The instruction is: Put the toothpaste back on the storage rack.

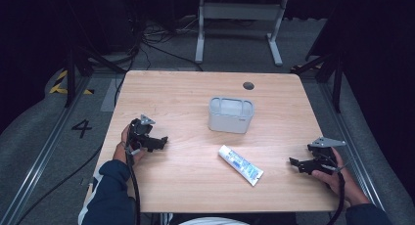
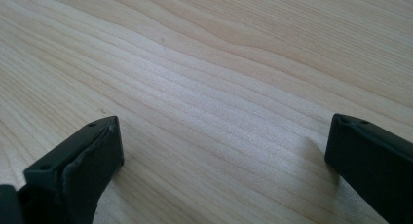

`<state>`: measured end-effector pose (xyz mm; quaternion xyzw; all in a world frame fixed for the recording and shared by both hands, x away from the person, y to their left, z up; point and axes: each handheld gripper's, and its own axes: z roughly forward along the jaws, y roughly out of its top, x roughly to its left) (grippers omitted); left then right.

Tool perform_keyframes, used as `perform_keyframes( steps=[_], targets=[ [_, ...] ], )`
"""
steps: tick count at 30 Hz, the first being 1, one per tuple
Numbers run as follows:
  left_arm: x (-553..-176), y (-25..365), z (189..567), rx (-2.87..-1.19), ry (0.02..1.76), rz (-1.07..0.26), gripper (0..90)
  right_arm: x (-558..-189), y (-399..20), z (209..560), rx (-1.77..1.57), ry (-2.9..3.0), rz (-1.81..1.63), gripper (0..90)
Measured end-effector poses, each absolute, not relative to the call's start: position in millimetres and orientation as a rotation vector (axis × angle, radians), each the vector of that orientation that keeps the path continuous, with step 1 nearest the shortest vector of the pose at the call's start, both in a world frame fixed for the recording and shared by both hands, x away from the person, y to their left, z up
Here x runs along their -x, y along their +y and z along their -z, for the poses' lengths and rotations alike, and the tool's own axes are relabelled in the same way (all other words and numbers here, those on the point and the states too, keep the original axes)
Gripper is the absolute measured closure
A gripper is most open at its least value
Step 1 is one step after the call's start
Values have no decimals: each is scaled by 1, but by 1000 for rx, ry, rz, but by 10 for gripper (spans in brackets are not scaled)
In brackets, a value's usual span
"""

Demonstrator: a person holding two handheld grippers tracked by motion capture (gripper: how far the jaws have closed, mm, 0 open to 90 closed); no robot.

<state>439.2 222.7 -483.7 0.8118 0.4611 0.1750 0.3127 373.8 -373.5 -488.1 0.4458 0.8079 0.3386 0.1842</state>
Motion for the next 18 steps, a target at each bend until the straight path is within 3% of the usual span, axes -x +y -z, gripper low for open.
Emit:
perform_keyframes(
  steps=[13, 18],
  targets=[
    [-440, 219, 483, -2152, 1205, -451, 0, -374, -372, 488, -1256, 2279, -956, 6],
    [-439, 215, 480, -2229, 1128, -394, 4, -372, -372, 488, -1255, 2279, -957, 6]
  ],
)
